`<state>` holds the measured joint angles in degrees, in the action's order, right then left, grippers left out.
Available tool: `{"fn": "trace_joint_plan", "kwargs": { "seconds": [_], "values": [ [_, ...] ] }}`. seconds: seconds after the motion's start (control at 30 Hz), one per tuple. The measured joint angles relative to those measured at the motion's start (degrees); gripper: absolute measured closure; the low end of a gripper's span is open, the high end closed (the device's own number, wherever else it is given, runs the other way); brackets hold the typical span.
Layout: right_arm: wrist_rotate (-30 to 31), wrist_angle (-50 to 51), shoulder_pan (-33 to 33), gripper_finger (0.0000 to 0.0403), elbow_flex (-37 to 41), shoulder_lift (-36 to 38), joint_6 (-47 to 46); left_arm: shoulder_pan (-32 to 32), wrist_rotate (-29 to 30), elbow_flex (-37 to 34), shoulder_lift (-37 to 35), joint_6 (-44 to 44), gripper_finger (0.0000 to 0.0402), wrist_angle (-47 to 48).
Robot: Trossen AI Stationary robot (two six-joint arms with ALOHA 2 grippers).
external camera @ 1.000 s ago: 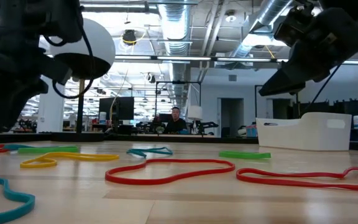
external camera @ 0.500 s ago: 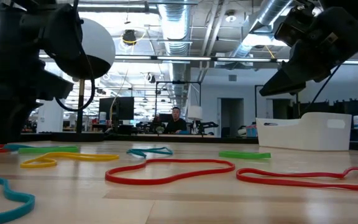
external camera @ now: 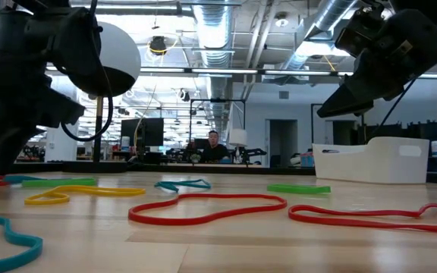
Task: Pick and place items into bin
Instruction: Put the left red rubber band into the white bin
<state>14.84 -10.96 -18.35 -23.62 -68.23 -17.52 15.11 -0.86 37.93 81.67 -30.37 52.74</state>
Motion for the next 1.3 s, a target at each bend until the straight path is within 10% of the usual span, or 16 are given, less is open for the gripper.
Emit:
{"fn": "trace_joint_plan", "kwargs": {
  "seconds": [1.3],
  "values": [
    [0.04,0.24,0.11,0.0291,0.00,0.00,0.02,0.00,-2.06,-2.72,-0.22,5.39,0.0291,-6.57]
  ]
}}
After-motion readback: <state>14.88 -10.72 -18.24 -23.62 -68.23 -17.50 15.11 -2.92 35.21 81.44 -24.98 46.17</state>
